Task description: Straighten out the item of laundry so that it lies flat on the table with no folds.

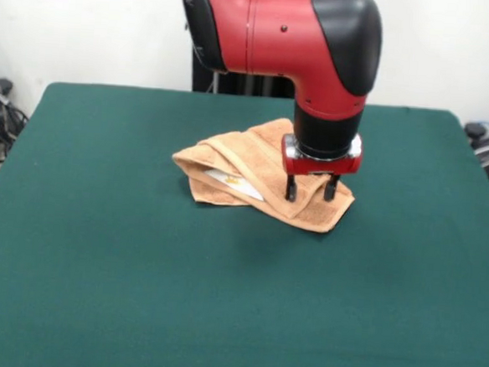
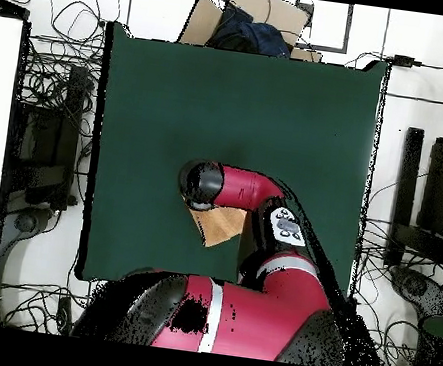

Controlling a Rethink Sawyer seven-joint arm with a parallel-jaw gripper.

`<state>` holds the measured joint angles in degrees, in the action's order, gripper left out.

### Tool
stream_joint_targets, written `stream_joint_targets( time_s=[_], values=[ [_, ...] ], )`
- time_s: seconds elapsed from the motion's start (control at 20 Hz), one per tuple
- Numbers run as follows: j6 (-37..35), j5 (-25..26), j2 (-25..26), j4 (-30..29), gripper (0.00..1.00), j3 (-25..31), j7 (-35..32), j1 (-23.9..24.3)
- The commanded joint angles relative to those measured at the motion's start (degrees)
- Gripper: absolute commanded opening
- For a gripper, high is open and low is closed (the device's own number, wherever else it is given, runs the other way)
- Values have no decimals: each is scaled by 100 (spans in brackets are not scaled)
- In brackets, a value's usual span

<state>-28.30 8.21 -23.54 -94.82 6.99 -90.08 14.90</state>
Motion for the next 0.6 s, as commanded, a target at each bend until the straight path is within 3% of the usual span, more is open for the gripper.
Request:
stream_joint_targets(
  time_s=[0.05,0.15,0.2,0.6],
  values=[
    [177,354,245,-62,100,293,-221,-11],
    [165,363,245,-52,100,273,-225,-32],
    [175,373,246,-51,0,270,-223,-36],
    [217,380,247,-32,0,233,-273,-96]
  ],
)
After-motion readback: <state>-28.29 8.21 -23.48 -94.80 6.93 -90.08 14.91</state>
